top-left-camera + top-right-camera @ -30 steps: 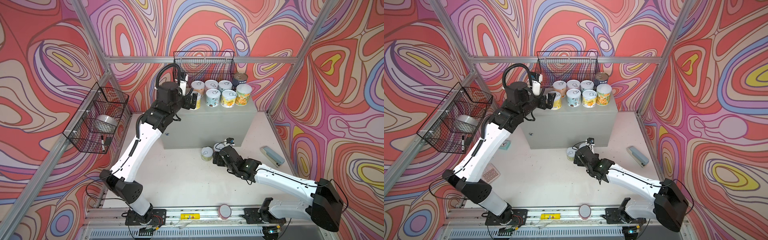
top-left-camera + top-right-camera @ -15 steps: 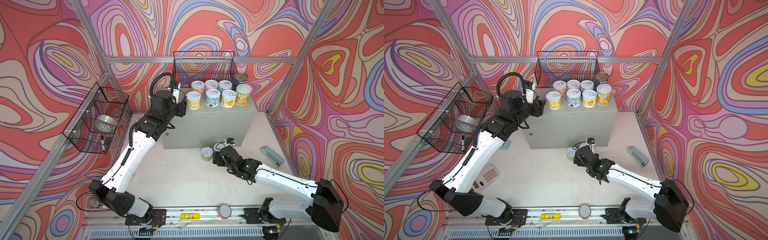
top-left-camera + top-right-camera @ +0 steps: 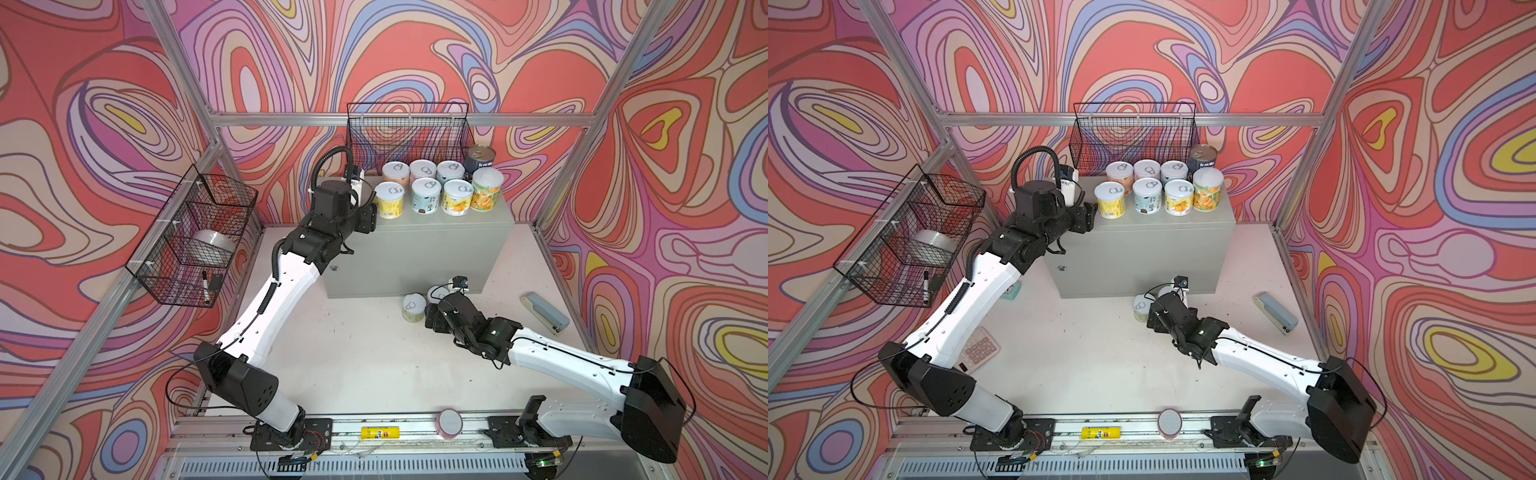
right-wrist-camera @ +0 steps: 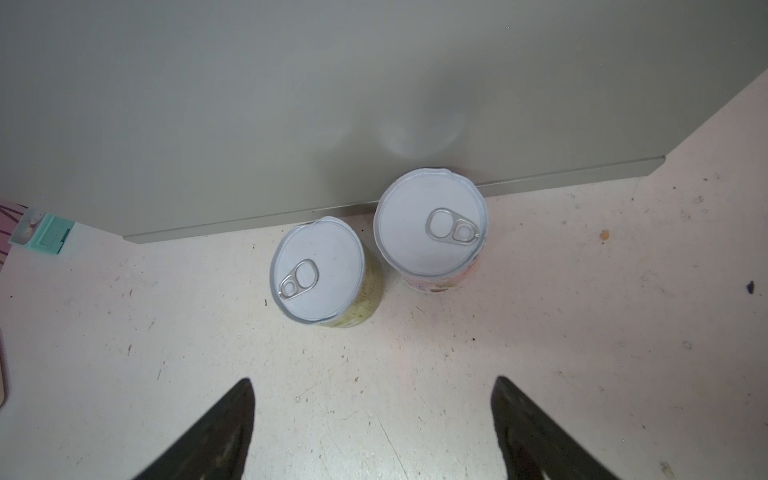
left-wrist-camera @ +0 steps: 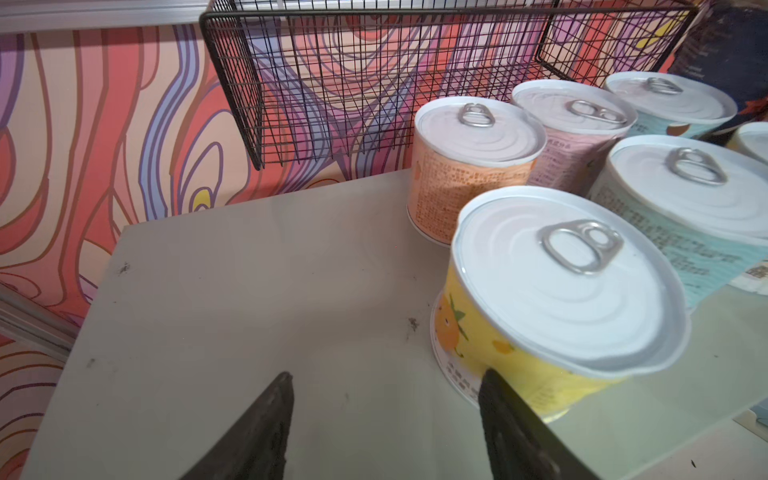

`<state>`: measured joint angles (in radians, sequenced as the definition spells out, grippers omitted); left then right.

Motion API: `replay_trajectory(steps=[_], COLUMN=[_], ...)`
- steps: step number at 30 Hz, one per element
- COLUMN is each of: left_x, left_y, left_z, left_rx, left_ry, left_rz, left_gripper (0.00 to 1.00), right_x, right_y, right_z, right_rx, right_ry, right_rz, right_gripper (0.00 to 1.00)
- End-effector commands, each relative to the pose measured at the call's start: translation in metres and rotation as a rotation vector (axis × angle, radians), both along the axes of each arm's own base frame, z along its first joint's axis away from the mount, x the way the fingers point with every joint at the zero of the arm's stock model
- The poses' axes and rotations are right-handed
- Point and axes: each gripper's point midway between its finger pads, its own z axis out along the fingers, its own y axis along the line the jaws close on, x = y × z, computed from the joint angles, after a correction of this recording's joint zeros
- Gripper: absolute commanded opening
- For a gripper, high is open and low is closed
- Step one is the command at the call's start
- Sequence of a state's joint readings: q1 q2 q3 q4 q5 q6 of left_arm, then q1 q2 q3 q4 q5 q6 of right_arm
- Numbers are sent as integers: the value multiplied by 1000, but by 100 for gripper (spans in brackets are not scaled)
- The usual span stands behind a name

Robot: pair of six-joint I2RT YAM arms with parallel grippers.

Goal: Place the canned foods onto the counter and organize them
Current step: 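Lower the yellow can in front of the cans on the cabinet top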

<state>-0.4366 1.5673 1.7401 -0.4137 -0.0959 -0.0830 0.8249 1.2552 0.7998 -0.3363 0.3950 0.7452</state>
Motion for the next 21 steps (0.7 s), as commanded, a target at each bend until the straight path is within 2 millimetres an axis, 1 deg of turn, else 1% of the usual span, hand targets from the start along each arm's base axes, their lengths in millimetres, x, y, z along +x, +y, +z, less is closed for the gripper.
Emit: replay_trajectory(steps=[1,7,15,21], left_x=[6,11,17,17], left_y=[-4,-8,-18,-20], left_z=[1,-1,-3,-2], left_rx=[-35,-45,-70,-78], left_ry=[-11,-6,5,-2], left_rz=[-8,-11,-42,-53], left_gripper=[72,72,71,70], right_x=[4,4,5,6], right_y=[1,-1,-4,-5], right_z=[0,-2,-6,-7], right_rx=[-5,-6,-5,-6], right_ry=[-3,4,9,11], right_rz=[-1,-4,-11,-12], right_gripper=[92,92,92,92])
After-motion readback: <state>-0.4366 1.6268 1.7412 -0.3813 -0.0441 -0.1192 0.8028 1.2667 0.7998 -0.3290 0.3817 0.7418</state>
